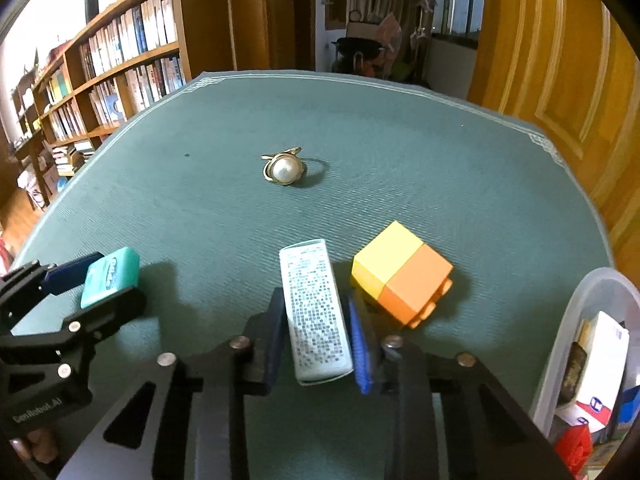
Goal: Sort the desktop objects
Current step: 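Grasp the teal Glide floss case with the left gripper while the right grasps the silver patterned box, then carry the floss case and silver box over the clear bowl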
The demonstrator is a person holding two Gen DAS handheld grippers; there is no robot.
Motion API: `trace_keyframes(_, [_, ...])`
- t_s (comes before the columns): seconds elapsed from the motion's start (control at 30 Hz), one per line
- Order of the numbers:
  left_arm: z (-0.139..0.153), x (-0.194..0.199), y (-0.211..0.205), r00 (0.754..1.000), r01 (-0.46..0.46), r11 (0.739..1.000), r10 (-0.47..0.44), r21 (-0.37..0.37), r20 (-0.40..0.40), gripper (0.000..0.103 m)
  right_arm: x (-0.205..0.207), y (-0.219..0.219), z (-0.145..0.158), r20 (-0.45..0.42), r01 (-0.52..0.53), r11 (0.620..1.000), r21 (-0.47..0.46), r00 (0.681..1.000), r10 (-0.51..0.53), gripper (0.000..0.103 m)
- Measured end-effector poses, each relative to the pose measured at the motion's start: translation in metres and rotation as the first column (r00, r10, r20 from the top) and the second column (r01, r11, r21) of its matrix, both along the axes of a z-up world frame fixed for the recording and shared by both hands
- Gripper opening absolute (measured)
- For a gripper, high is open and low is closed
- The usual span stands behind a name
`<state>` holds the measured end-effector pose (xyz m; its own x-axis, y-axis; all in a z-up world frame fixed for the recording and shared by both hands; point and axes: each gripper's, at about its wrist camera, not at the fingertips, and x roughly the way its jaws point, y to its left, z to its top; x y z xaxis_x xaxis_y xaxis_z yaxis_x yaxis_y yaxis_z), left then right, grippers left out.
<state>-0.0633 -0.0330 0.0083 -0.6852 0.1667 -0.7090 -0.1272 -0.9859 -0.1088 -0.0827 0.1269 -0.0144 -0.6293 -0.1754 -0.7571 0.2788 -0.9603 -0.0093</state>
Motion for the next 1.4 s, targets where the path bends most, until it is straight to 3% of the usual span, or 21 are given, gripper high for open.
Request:
trace_keyframes(0.5, [0.008, 0.007, 0.008, 0.999, 0.039, 0.999, -0.039, 0.030, -0.018, 0.062, 0.031, 0.039, 0.026, 0.018, 0.057, 0.987, -0.147, 0.998, -0.055, 0.028])
trace_keyframes(1.0, [0.033, 0.024, 0.048, 0.990, 0.130, 0.991, -0.128, 0.034, -0.053, 0.062, 0.062, 0.079, 0.052, -0.028, 0.127, 0.978, -0.164, 0.991, -0.134, 0.028])
trace_keyframes(1.4, [0.050, 0.030, 0.102, 0.969, 0.238, 0.971, -0.236, 0.020, -0.068, 0.062, 0.085, 0.143, 0.066, -0.050, 0.221, 0.955, -0.198, 0.971, -0.235, 0.028])
